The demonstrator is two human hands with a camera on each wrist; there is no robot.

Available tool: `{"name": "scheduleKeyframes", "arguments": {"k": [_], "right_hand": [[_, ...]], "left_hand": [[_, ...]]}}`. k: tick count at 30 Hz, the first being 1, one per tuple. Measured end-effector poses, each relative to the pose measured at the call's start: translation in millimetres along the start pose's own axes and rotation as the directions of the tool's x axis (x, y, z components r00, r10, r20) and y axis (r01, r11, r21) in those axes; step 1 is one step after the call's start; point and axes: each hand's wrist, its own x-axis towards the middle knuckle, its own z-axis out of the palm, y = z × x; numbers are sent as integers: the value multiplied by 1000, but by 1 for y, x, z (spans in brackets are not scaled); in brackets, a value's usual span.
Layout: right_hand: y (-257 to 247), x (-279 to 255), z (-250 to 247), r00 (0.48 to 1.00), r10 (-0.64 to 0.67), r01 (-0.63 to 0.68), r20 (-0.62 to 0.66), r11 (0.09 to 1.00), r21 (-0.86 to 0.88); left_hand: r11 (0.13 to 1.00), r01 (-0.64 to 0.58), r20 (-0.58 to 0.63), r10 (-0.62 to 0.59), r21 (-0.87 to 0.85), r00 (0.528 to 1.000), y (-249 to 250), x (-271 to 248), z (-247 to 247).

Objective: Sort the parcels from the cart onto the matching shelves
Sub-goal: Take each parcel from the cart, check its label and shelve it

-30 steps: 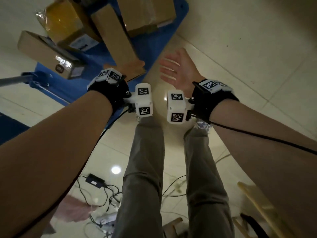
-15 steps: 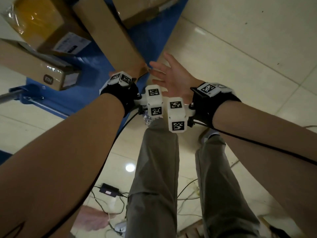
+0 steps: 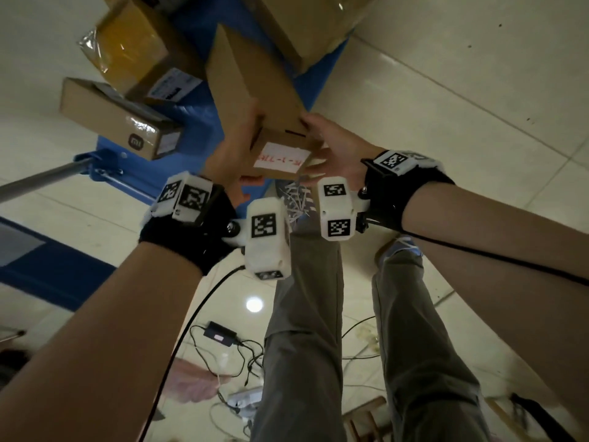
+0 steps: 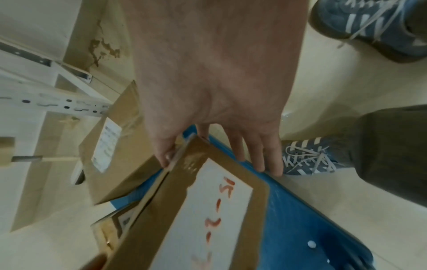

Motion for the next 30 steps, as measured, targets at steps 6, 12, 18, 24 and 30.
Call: {"name": "scheduleKeyframes", "arguments": {"k": [6,12,18,24,30], "right_hand": [[0,-16,3,986,39,-60,165,990,125],[0,-35,-9,983,54,-65,178,996,57],[7,-62,-50,984,42,-41,174,999,-11],[32,-87,-114,989,63,-72,134,996,60],[61,-109,-143,968,-45,-63,248,909,412]], "left_hand": [[985,164,80,-160,-54,984,-20,-24,-11],[984,171,85,-166,-56,982,-30,-36,-15],[989,134,111,-126,-67,986,-4,-35,-4],[999,-22,212,17,24,977,17,-9,49],[960,-141,274,71,241,959,36,-30,112]]}}
